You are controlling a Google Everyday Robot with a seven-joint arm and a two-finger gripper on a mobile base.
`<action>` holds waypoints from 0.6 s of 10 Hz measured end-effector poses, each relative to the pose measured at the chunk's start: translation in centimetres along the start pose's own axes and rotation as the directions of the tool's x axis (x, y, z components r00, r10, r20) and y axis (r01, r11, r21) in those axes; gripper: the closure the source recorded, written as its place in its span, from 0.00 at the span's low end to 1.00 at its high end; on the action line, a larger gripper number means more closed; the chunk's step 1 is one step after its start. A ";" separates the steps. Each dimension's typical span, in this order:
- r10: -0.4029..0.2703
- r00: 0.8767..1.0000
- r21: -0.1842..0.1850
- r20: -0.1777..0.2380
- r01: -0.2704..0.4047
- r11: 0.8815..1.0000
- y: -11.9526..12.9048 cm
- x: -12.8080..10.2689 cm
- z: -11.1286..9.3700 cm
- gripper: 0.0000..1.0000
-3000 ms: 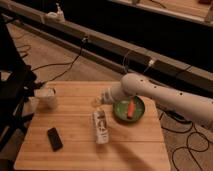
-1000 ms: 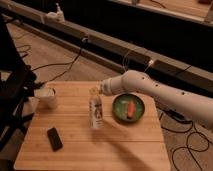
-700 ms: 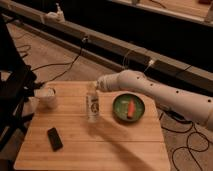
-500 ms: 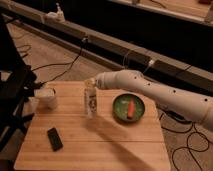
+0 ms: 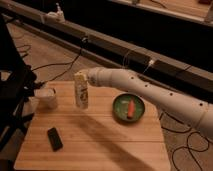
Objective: Stand the bottle upright
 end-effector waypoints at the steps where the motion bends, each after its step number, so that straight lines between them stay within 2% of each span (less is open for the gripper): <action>1: -0.002 1.000 0.003 -0.003 0.002 1.000 -0.1 0.1 0.0 1.00; 6: -0.013 1.000 0.003 -0.002 0.013 1.000 0.1 0.0 0.3 1.00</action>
